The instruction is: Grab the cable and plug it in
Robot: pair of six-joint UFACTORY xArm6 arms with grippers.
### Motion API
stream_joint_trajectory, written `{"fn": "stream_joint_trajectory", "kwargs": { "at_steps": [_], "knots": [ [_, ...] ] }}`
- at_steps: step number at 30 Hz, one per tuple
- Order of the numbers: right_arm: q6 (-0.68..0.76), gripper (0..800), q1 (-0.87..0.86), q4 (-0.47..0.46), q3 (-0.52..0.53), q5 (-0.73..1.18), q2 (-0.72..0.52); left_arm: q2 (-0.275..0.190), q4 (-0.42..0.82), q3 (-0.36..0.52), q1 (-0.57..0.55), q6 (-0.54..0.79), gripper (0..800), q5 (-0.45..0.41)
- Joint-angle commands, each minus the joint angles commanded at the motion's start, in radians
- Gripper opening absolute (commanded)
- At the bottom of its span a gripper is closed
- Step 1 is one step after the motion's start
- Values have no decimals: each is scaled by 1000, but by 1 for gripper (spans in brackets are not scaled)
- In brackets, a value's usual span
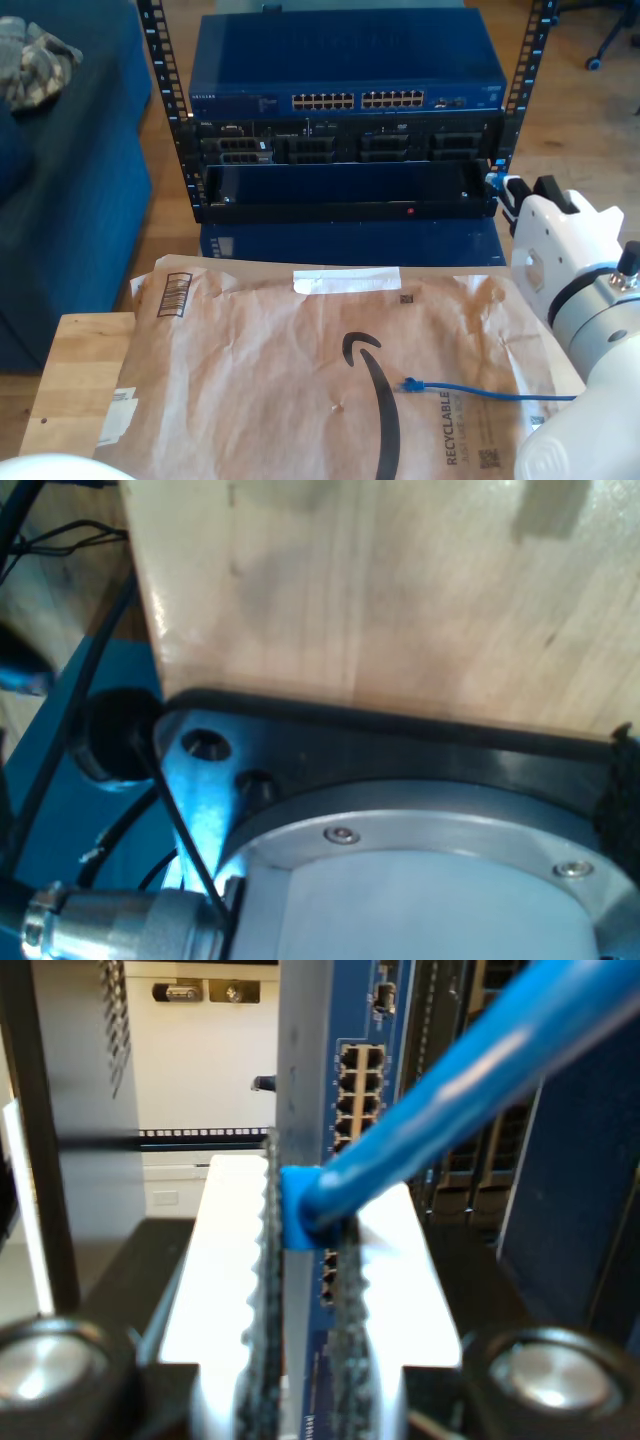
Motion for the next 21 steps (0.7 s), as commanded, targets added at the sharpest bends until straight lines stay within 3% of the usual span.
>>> {"fn": "stream_joint_trajectory", "kwargs": {
  "at_steps": [10, 21],
  "knots": [
    [0, 0, 57, 8, 8, -81, 46, 0, 0, 0, 0, 0, 800, 0],
    [6, 0, 118, 133, -48, -78, 117, 0, 0, 0, 0, -2, 800, 0]
  ]
}}
